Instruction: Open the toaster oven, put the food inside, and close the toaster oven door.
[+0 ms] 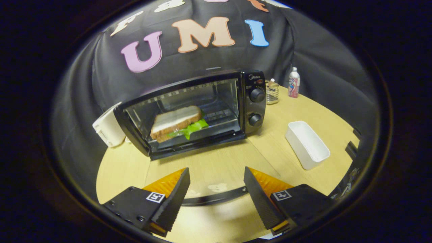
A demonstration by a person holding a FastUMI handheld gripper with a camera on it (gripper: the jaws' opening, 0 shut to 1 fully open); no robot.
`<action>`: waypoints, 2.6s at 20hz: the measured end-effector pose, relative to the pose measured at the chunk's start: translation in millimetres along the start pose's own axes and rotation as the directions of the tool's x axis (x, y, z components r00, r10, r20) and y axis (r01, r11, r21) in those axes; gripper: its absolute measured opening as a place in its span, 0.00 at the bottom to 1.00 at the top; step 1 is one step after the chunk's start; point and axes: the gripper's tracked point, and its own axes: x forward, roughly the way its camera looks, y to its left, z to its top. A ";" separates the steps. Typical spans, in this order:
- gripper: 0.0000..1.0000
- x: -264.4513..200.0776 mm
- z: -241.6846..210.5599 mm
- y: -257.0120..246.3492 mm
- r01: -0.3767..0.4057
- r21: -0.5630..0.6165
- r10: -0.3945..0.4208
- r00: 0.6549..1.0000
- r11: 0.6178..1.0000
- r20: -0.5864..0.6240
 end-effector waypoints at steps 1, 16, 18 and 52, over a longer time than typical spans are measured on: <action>0.99 -2.7 -4.7 -1.0 0.009 -0.018 -0.009 1.000 1.000 -0.011; 1.00 -12.6 -86.7 -14.0 0.046 -0.215 -0.088 0.978 0.975 -0.190; 1.00 -7.4 -94.2 -9.7 0.025 -0.228 -0.075 0.974 0.973 -0.212; 1.00 -0.7 10.0 59.1 -0.112 -0.262 0.120 0.993 0.959 0.014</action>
